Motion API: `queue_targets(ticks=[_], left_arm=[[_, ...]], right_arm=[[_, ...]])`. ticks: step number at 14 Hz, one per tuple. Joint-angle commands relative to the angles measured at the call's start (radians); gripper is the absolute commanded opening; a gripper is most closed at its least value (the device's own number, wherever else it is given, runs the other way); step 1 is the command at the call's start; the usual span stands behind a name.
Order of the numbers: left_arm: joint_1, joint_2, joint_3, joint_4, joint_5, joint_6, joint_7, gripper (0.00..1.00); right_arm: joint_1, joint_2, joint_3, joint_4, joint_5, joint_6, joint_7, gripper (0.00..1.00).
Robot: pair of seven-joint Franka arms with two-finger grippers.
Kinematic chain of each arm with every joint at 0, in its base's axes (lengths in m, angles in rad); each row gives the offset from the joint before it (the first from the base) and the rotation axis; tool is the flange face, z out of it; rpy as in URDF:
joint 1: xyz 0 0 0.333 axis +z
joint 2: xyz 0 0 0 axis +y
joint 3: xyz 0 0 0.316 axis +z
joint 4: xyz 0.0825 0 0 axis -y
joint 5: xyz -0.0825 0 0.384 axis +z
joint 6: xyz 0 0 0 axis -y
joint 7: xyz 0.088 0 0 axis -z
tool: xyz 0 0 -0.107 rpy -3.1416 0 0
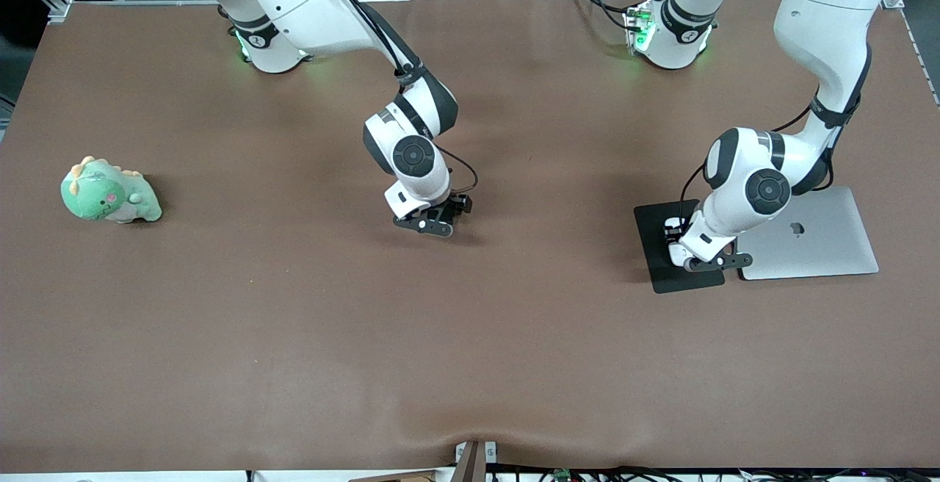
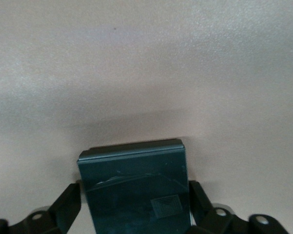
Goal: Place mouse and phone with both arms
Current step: 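Open the left gripper off the mouse while the right gripper lifts the phone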
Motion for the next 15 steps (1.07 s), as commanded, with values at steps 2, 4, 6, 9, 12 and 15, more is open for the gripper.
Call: queue_targets(ticks=[2,4,6,9,12,15], left_arm=[[0.018,-0.005,-0.012,0.017,0.003,0.015,-0.038,1.00],[0.007,-0.036,-0.015,0.054,0.003,-0.006,-0.039,1.00],[0.010,-0.101,-0.041,0.087,0.005,-0.081,-0.038,1.00],[0.013,-0.224,-0.058,0.173,0.008,-0.256,-0.027,1.00],[0.016,-0.261,-0.056,0.400,0.006,-0.571,-0.018,1.00],[0.020,-0.303,-0.047,0.570,0.009,-0.825,0.003,1.00]], right_arm=[[0.000,-0.009,-0.004,0.003,-0.013,-0.005,0.023,0.00],[-0.011,-0.035,-0.006,0.014,-0.013,-0.092,0.023,0.00],[-0.034,-0.080,-0.007,0.012,-0.013,-0.160,0.016,0.00],[-0.075,-0.132,-0.007,0.005,-0.013,-0.229,0.011,0.00],[-0.121,-0.178,-0.007,-0.003,-0.013,-0.290,-0.050,0.00],[-0.186,-0.251,-0.007,-0.061,-0.013,-0.326,-0.122,0.00]])
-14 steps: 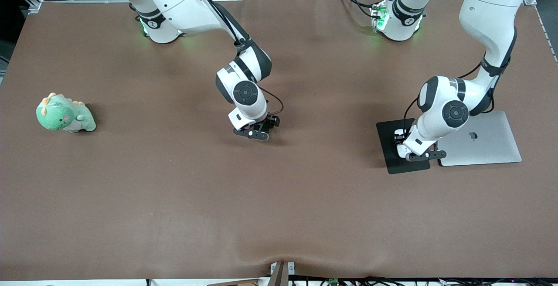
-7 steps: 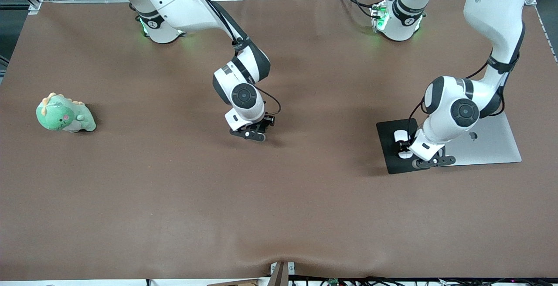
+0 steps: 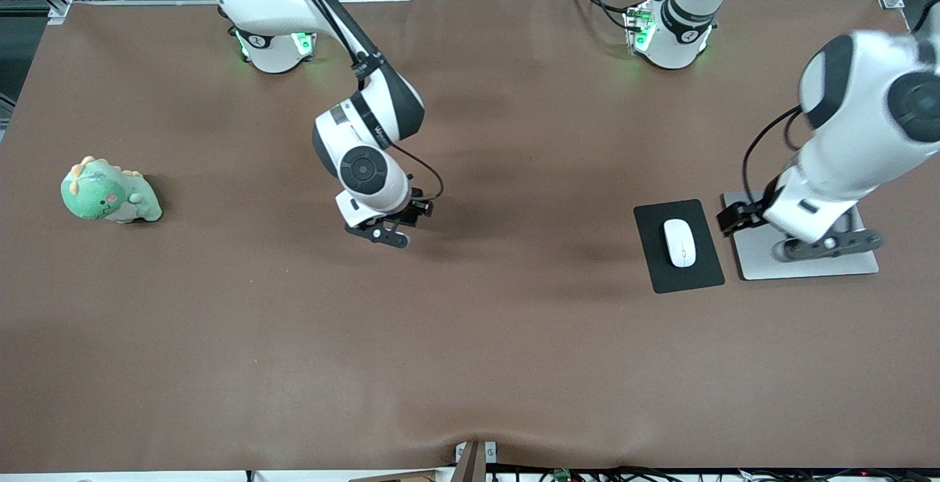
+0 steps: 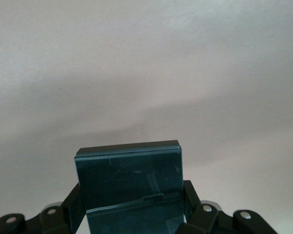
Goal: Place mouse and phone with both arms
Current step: 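Open the left gripper off the mouse while the right gripper lifts the phone, then carry the phone toward the plush toy while the left gripper withdraws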
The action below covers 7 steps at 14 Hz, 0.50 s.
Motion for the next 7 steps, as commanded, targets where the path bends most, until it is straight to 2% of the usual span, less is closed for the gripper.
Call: queue_targets(ticks=[1,5,7], left_arm=[[0.009,-0.020,0.003,0.131,0.009,-0.186,0.023,1.00],[0.007,-0.106,0.001,0.148,-0.011,-0.237,0.084,1.00],[0.004,-0.150,0.017,0.134,-0.066,-0.237,0.121,1.00]], right_arm=[[-0.076,-0.110,0.014,-0.108,-0.012,-0.009,-0.091,0.00],[-0.156,-0.193,0.010,-0.211,-0.012,-0.001,-0.210,0.00],[-0.193,-0.222,0.008,-0.249,-0.012,0.003,-0.258,0.00]])
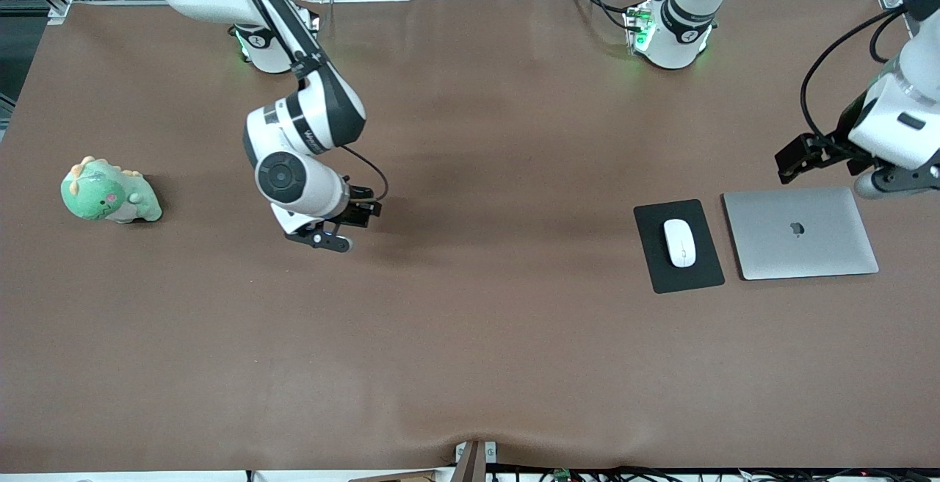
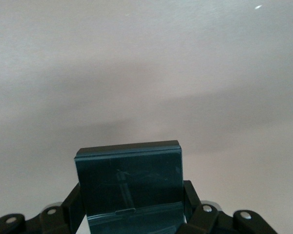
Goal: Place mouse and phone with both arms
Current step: 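Carry the phone toward the plush toy while the left gripper withdraws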
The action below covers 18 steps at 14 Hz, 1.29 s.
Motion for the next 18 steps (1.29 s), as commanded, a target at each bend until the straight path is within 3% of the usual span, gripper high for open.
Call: queue_targets(ticks=[1,3,7,10,15,18], left_arm=[[-0.006,-0.055,0.029,-0.015,-0.049,-0.022,0.061,1.00],[-0.036,-0.076,0.074,-0.015,-0.062,-0.071,0.108,1.00],[-0.079,-0.112,0.118,-0.018,-0.066,-0.115,0.142,1.00],[-0.153,-0.129,0.178,-0.021,-0.068,-0.148,0.151,1.00],[-0.167,-0.152,0.178,-0.030,-0.068,-0.177,0.151,1.00],[-0.167,-0.158,0.178,-0.032,-0.069,-0.180,0.158,1.00]], right_arm=[[-0.055,-0.092,0.014,-0.113,-0.012,0.041,-0.065,0.00],[-0.090,-0.126,0.012,-0.201,-0.012,0.123,-0.141,0.00],[-0.162,-0.146,-0.018,-0.250,-0.023,0.131,-0.287,0.00],[-0.170,-0.167,-0.098,-0.283,-0.031,0.128,-0.407,0.00],[-0.182,-0.161,-0.255,-0.310,-0.034,0.133,-0.652,0.00],[-0.236,-0.158,-0.275,-0.332,-0.034,0.159,-0.764,0.00]])
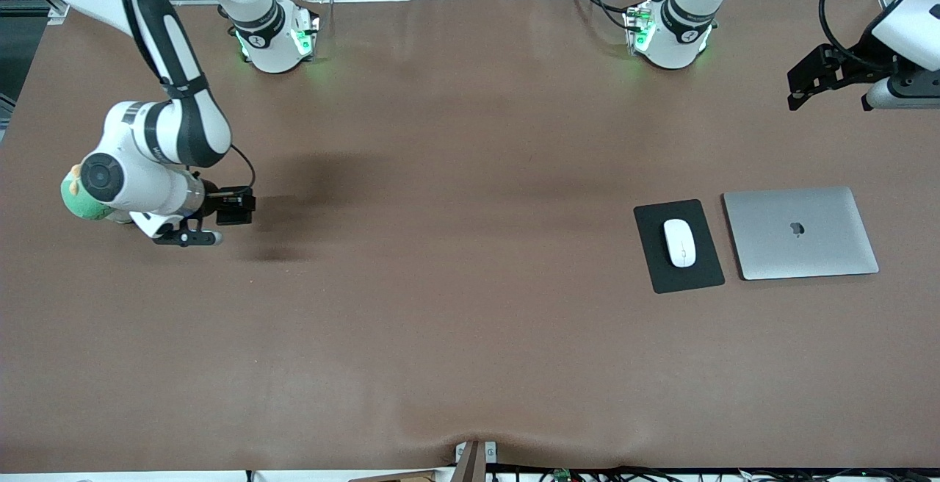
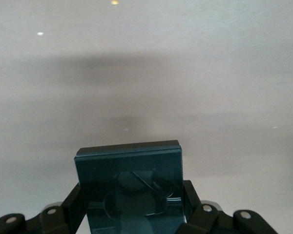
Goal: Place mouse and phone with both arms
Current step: 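Carry the phone toward the plush toy while the left gripper withdraws, then lower the black phone beside the plush toy and open the right gripper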
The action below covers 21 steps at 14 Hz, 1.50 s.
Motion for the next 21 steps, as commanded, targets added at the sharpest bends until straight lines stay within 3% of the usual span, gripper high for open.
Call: queue_targets(ticks=[1,8,19,20,21], left_arm=[[-0.007,-0.031,0.017,-0.027,-0.021,-0.007,0.032,1.00],[-0.024,-0.037,0.049,-0.030,-0.021,-0.007,0.038,1.00],[-0.027,-0.037,0.049,-0.036,-0.021,-0.007,0.038,1.00],[-0.027,-0.037,0.049,-0.036,-0.021,-0.006,0.038,1.00],[-0.026,-0.036,0.049,-0.035,-0.021,-0.007,0.038,1.00]], right_arm=[[-0.066,-0.034,0.003,-0.061,-0.019,0.057,-0.104,0.00],[-0.148,0.067,0.002,-0.093,-0.017,0.258,-0.194,0.00],[-0.171,0.125,0.002,-0.132,-0.017,0.330,-0.186,0.00],[-0.171,0.127,0.002,-0.132,-0.017,0.330,-0.185,0.33],[-0.171,0.127,0.003,-0.130,-0.017,0.318,-0.183,0.93]])
